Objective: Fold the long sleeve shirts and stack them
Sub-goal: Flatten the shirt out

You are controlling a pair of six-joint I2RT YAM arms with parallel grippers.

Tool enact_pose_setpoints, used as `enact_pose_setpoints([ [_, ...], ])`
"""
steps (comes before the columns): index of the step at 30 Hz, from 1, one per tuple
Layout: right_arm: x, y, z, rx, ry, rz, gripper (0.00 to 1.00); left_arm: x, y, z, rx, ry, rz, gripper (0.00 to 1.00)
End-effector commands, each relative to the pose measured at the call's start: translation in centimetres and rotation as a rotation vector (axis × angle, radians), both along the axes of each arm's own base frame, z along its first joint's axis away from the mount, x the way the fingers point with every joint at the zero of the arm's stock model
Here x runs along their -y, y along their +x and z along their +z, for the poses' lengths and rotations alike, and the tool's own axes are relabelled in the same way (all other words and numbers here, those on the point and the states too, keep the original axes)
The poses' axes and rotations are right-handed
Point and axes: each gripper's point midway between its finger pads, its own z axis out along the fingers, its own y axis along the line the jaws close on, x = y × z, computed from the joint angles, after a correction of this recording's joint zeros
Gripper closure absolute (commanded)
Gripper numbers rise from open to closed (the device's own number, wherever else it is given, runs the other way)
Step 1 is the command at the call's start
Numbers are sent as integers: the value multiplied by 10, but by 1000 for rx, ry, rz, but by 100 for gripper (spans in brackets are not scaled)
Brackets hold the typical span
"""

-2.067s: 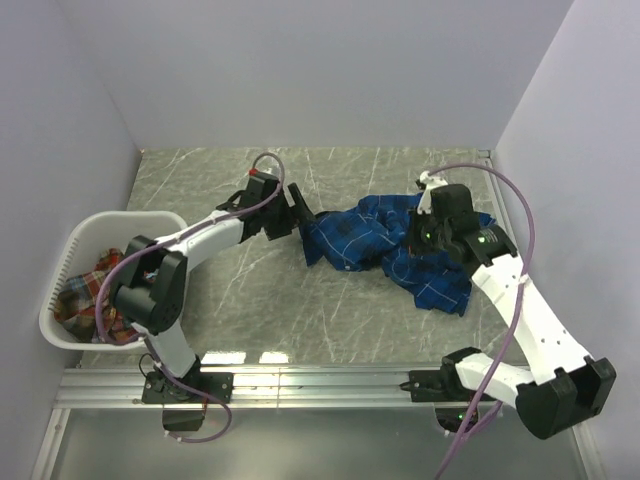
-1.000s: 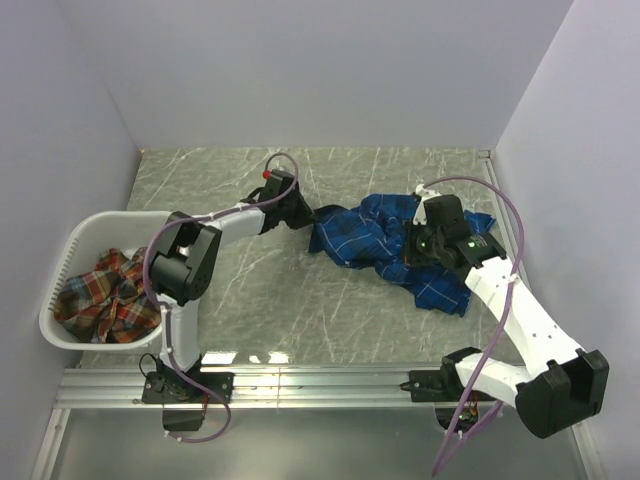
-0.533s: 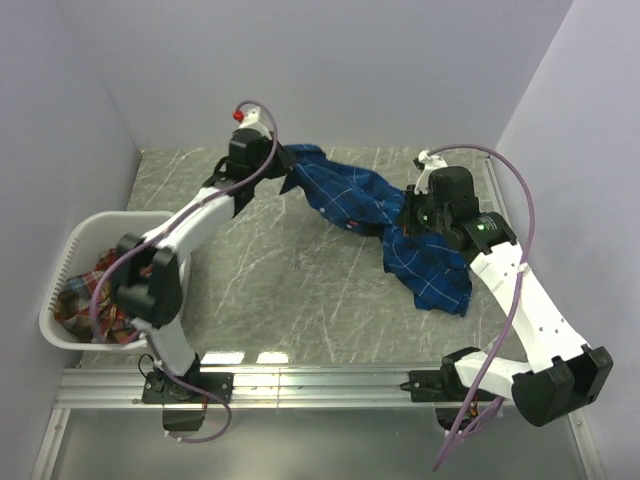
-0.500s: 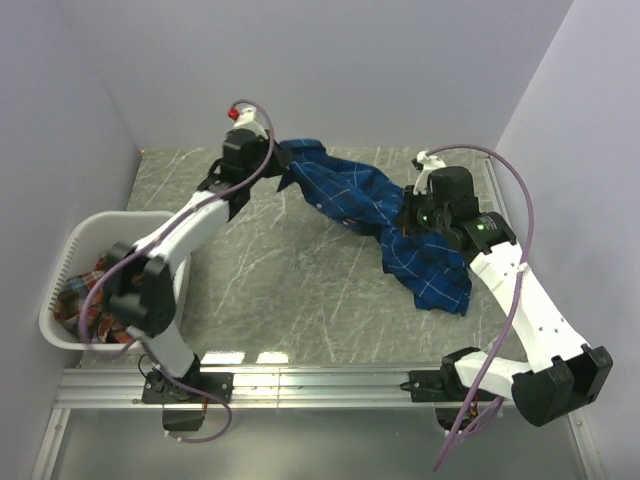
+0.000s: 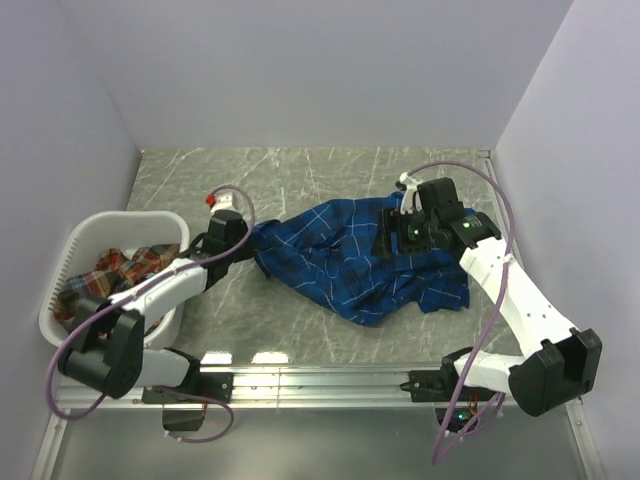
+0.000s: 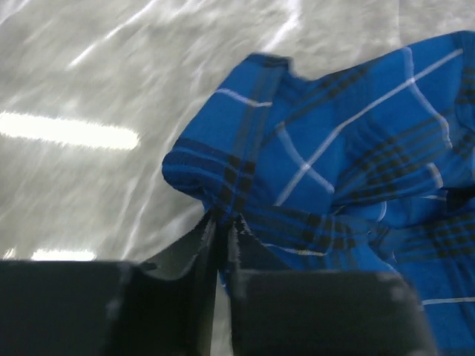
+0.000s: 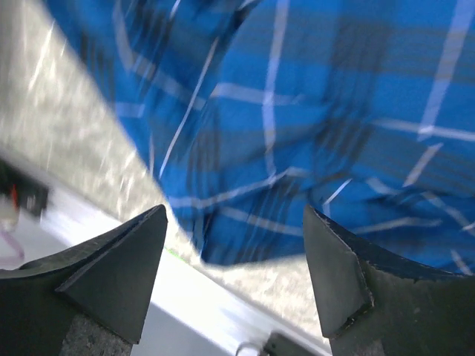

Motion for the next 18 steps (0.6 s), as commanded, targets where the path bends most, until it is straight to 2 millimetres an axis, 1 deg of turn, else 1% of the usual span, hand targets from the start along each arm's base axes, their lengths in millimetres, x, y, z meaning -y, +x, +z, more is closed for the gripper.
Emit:
enact_pose_setpoints([
  [1,12,48,25,123,3,-180,19,-18,-10,24,37,-40,131,84],
  [2,15,55,16,99,-4,-227,19,-23,-14,29,49,-49,153,80],
  [3,18,59,11,92,-13,-256,19,-27,-19,25,40,-42,166,70],
  [4,18,65,7,93,-10,-272,19,-33,-23,24,33,-28,185,63],
  [5,16,67,-6,59,-13,-285,20,-35,-26,30,43,-40,194,56],
  [6,14,68,-11,44,-8,-285,20,-36,-28,31,43,-41,196,43],
  [7,13,72,-15,44,-5,-293,20,-38,-31,31,38,-38,192,37],
  [8,13,73,-26,14,-10,-315,20,-38,-32,37,48,-45,186,31],
  [9,19,77,-31,15,-36,-350,20,-38,-31,41,53,-47,184,24],
  [10,23,80,-35,16,-54,-376,20,-40,-32,41,45,-40,184,20],
  [11,31,81,-46,-2,-80,-434,20,-40,-32,41,36,-43,178,18],
  [13,57,87,-53,4,-120,-564,20,-37,-28,47,37,-54,169,16],
  [14,67,82,-65,-30,-104,-633,20,-34,-28,44,20,-58,159,16],
  [15,75,81,-71,-48,-90,-679,20,-28,-27,45,14,-79,135,16],
  [16,92,84,-75,-57,-59,-750,20,-24,-27,43,3,-93,121,16],
  [17,96,74,-87,-106,-21,-796,20,-19,-27,39,-18,-109,114,16],
  [18,103,72,-92,-114,-4,-833,18,-12,-27,37,-31,-133,88,16],
])
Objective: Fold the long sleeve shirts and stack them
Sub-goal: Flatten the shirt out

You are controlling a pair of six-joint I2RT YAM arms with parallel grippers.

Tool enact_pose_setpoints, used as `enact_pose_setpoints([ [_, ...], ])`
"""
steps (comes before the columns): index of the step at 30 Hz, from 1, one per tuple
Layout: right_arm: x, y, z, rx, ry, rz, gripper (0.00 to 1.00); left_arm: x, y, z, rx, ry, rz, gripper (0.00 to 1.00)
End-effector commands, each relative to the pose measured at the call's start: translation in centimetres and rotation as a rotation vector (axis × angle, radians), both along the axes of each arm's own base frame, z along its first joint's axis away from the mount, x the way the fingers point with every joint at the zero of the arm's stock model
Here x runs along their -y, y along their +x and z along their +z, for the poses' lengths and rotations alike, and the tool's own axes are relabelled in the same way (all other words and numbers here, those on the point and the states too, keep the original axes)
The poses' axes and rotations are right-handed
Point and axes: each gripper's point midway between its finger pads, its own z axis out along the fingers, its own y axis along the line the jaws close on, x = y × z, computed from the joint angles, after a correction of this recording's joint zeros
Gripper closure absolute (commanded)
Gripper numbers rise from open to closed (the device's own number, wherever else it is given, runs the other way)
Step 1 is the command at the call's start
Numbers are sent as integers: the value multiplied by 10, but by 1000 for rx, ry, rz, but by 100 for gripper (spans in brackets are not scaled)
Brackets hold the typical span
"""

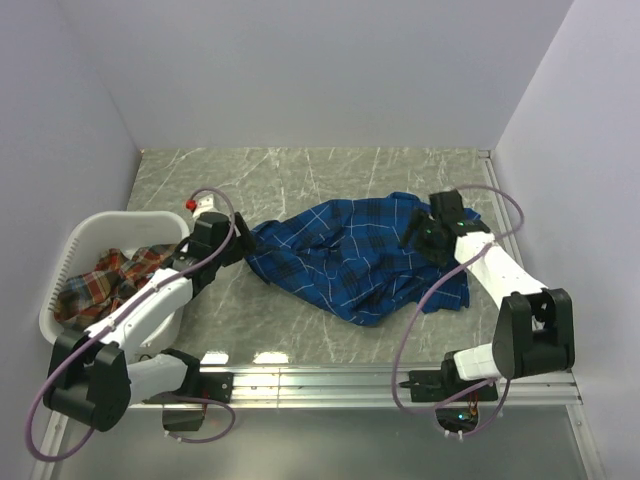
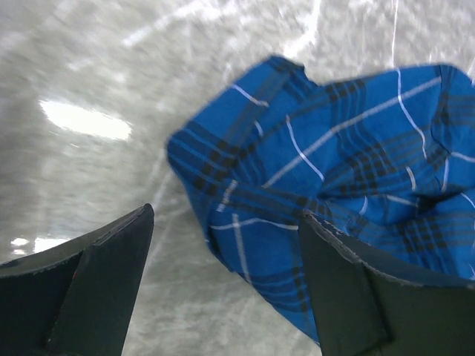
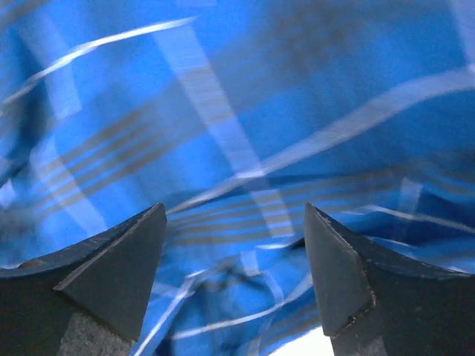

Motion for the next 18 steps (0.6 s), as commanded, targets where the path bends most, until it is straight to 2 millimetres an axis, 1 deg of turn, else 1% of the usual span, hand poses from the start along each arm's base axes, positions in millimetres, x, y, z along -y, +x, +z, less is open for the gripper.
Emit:
enact_pose_setpoints([
  [1,41,5,-7,41,64,-273,18,23,7,11,-11,-97,-57,15],
  [2,45,-3,-16,25,74,-307,18,25,7,4,-34,-100,-57,15],
  [3,47,-4,-18,24,82,-319,18,26,7,1,-44,-106,-60,16],
  [4,45,-7,-20,18,98,-315,18,28,7,-2,-56,-113,-65,16],
  [5,45,-10,-24,2,102,-326,18,29,7,-10,-79,-113,-61,16],
  [7,43,-18,-29,-35,101,-316,16,30,10,-16,-98,-110,-57,17],
  [8,43,-21,-32,-53,94,-305,16,31,11,-25,-124,-101,-55,17],
  [10,42,-31,-38,-97,71,-258,16,34,20,-25,-119,-101,-51,18],
  [11,41,-37,-41,-122,70,-242,16,34,25,-32,-136,-97,-43,19],
  [12,33,-42,-43,-148,90,-206,16,37,32,-29,-126,-100,-40,20],
  [13,31,-53,-50,-194,89,-181,16,37,38,-37,-141,-93,-28,20],
  [14,26,-59,-52,-211,104,-159,16,40,49,-30,-123,-95,-22,20],
  [15,17,-66,-54,-237,133,-130,17,40,55,-31,-124,-94,-10,21],
  [16,12,-73,-56,-248,150,-111,17,40,61,-41,-146,-84,0,21],
  [17,7,-78,-56,-256,162,-91,17,41,69,-42,-144,-86,7,21],
  [18,3,-81,-55,-262,173,-74,17,40,83,-34,-122,-102,21,22],
])
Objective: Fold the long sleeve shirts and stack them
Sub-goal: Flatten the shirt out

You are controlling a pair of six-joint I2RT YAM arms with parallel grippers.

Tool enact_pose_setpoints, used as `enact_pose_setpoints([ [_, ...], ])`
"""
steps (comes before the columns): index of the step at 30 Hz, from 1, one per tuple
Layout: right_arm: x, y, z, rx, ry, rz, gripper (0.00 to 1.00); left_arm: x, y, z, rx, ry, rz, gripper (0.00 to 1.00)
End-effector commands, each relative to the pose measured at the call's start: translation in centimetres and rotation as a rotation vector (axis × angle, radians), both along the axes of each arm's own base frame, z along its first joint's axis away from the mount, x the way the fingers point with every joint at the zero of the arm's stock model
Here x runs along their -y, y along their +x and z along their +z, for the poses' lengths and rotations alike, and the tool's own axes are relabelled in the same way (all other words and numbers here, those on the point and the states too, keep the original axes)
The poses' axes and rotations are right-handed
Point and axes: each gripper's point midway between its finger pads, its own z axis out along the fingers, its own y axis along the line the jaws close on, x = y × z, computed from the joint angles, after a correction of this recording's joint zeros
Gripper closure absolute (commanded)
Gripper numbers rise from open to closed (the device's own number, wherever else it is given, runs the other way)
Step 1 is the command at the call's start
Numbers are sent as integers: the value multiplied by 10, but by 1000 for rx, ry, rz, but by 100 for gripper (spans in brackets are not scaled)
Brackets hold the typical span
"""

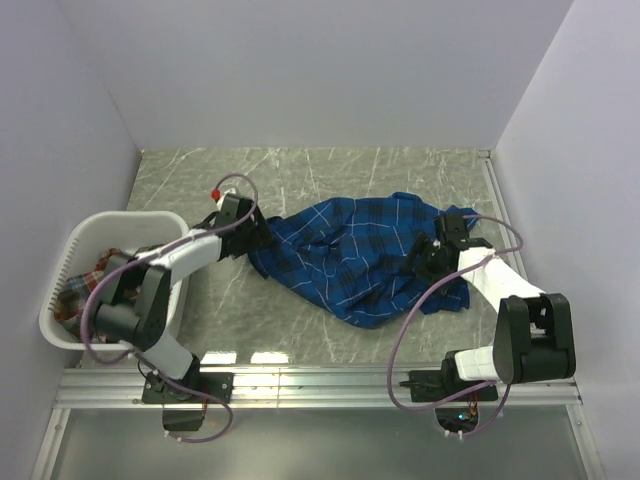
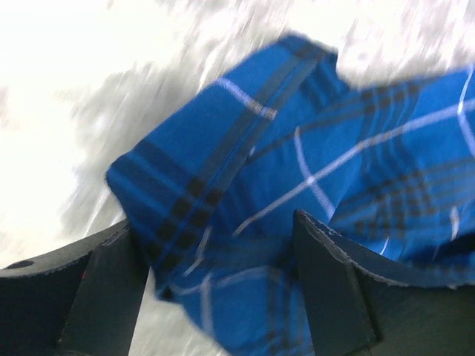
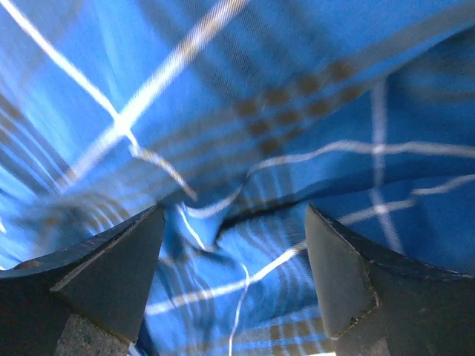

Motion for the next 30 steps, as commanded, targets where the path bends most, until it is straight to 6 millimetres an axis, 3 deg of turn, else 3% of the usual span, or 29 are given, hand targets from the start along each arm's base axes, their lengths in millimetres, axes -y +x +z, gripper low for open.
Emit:
enact_pose_setpoints([
  [1,-31,-31,1,-57,100,143,16,5,50,16,75,-52,61,23],
  [3,-38,-40,3,-97,116,201,13,5,76,22,99,-88,84,24],
  [4,-46,-42,6,-104,114,261,12,3,84,4,61,-90,99,24],
  [5,-50,-45,6,-113,118,289,10,5,103,16,90,-113,102,24],
  [7,-62,-51,7,-137,147,369,6,0,120,-1,58,-124,120,25],
  [8,-71,-55,10,-146,202,404,6,3,138,15,94,-143,117,25],
  [10,-80,-52,16,-128,244,461,9,2,150,20,99,-159,110,24],
  [11,-80,-47,21,-109,244,465,10,3,157,35,134,-164,100,24],
  [13,-72,-27,38,-17,193,418,10,4,160,63,199,-160,69,22],
  [14,-58,-13,42,27,147,351,10,3,158,70,213,-153,61,19],
  [15,-49,1,51,85,129,299,10,3,153,76,221,-136,30,17],
  [16,-40,10,61,127,121,230,10,4,147,96,251,-142,8,15],
  [18,-14,29,68,186,49,103,10,5,127,99,245,-118,-42,10],
  [19,-8,34,70,201,38,50,10,9,114,116,266,-121,-74,9],
  [21,-1,47,68,225,31,-21,10,22,85,110,250,-66,-169,7],
  [22,-1,52,67,232,36,-38,10,27,72,124,281,-48,-209,7],
  [23,-2,56,65,236,45,-50,11,44,49,113,252,-17,-278,7],
  [25,-6,70,57,247,72,-75,12,58,25,121,295,53,-392,8],
  [26,-8,76,55,251,85,-78,14,65,11,113,288,78,-444,8],
  [28,-11,94,48,261,107,-91,15,88,-14,119,349,132,-563,9],
  [30,-12,111,41,272,114,-107,17,107,-36,113,373,138,-669,10],
])
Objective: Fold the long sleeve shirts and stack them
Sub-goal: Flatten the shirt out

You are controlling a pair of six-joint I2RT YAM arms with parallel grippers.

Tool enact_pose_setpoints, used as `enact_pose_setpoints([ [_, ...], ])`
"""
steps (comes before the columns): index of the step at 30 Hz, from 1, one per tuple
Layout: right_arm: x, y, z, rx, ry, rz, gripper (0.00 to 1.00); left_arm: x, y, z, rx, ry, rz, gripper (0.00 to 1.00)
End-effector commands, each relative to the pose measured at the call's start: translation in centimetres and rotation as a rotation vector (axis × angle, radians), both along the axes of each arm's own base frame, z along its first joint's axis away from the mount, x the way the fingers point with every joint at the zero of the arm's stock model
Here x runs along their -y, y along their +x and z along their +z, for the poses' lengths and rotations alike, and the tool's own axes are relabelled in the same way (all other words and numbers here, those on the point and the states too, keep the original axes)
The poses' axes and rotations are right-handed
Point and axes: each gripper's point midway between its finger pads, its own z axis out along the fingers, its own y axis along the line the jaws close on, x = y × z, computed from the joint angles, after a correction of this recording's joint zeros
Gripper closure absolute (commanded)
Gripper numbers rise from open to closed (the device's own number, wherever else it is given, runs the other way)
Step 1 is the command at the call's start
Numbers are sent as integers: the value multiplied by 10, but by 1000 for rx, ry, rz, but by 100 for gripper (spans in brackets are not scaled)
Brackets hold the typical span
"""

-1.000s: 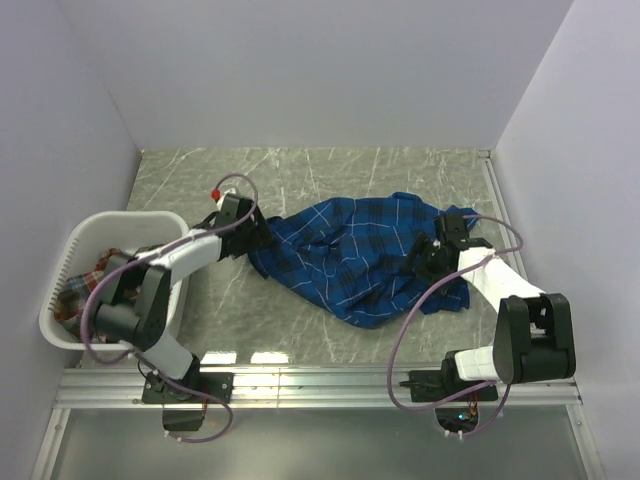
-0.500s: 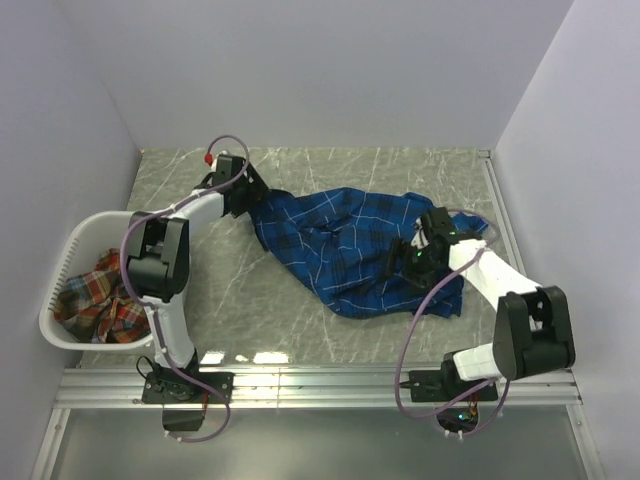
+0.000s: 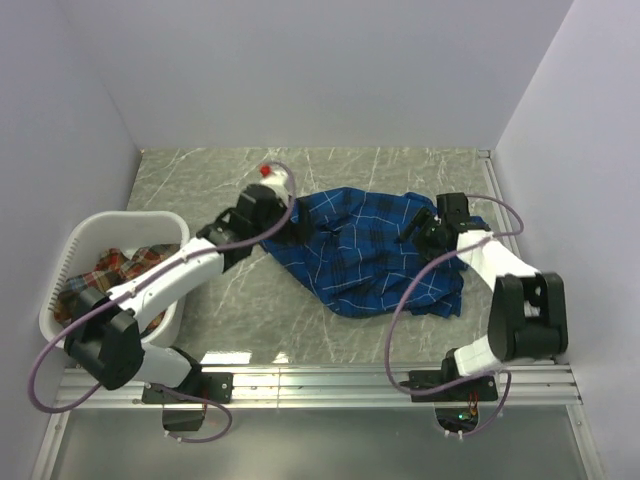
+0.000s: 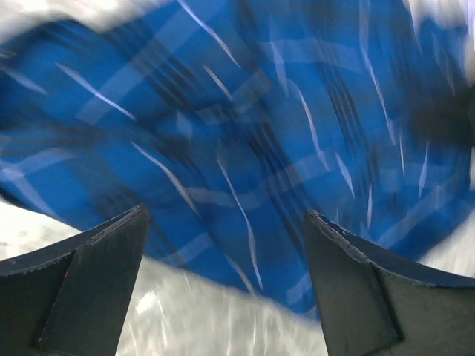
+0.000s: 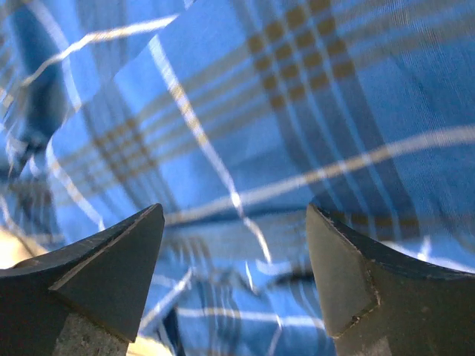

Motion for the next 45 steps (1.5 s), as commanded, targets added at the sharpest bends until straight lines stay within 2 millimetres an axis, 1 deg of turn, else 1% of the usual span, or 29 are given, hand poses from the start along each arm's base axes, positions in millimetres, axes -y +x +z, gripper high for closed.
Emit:
enact_pose_setpoints([
  [1,0,51,9,110,24,-69,17,13,-32,-15,60,125,-175,10],
  [4,0,72,0,108,24,-87,18,35,-52,-18,82,146,-294,11],
  [5,0,78,-1,106,32,-91,18,47,-62,-19,89,150,-347,12],
  [6,-2,90,0,118,37,-88,18,55,-68,-23,89,163,-402,12],
  [7,-3,97,1,121,43,-91,18,64,-72,-21,99,165,-439,12],
  [8,-3,103,2,124,42,-94,18,78,-84,-22,105,167,-498,12],
  [9,-3,113,3,129,39,-95,18,87,-89,-29,104,187,-555,12],
  [10,-2,117,3,129,32,-95,18,98,-93,-25,124,187,-591,13],
  [11,-2,118,1,116,29,-95,18,112,-104,-27,134,198,-645,13],
  [12,-2,124,2,117,29,-89,18,120,-107,-39,134,236,-688,13],
  [13,-3,125,1,114,28,-82,18,131,-107,-34,155,247,-707,13],
  [14,-4,127,2,116,33,-82,18,142,-114,-36,165,261,-742,13],
  [15,-6,126,2,113,41,-74,18,150,-115,-50,153,294,-760,13],
  [16,-6,127,2,114,41,-73,18,159,-111,-45,194,321,-778,13],
  [17,-7,126,2,115,41,-68,18,168,-116,-48,205,336,-801,13],
  [18,-6,125,2,111,39,-67,18,174,-116,-58,208,367,-822,13],
  [20,-5,123,-1,97,25,-60,18,189,-121,-57,244,377,-862,14],
  [21,-4,124,-1,99,19,-54,18,194,-122,-66,239,389,-875,15],
  [22,-4,124,-1,95,14,-51,18,200,-124,-66,249,390,-887,16],
  [29,-3,126,-4,88,11,-51,18,211,-123,-99,224,446,-945,20],
  [30,-4,126,-5,87,11,-49,18,211,-124,-109,204,458,-957,21],
  [36,-3,126,-10,78,3,-51,18,216,-118,-134,184,493,-942,31],
  [39,0,127,-12,78,-7,-54,18,211,-112,-136,191,527,-939,48],
  [40,1,127,-13,79,-9,-55,18,205,-112,-137,166,539,-950,64],
  [41,0,129,-14,79,-12,-52,18,201,-112,-134,153,544,-969,74],
  [42,3,130,-14,78,-14,-57,18,197,-112,-126,141,538,-985,83],
  [43,4,132,-14,80,-18,-58,18,188,-115,-116,87,533,-1025,99],
  [44,5,134,-14,82,-21,-60,18,184,-116,-101,77,519,-1042,99],
  [45,7,137,-14,88,-26,-62,18,188,-114,-77,88,485,-1062,99],
])
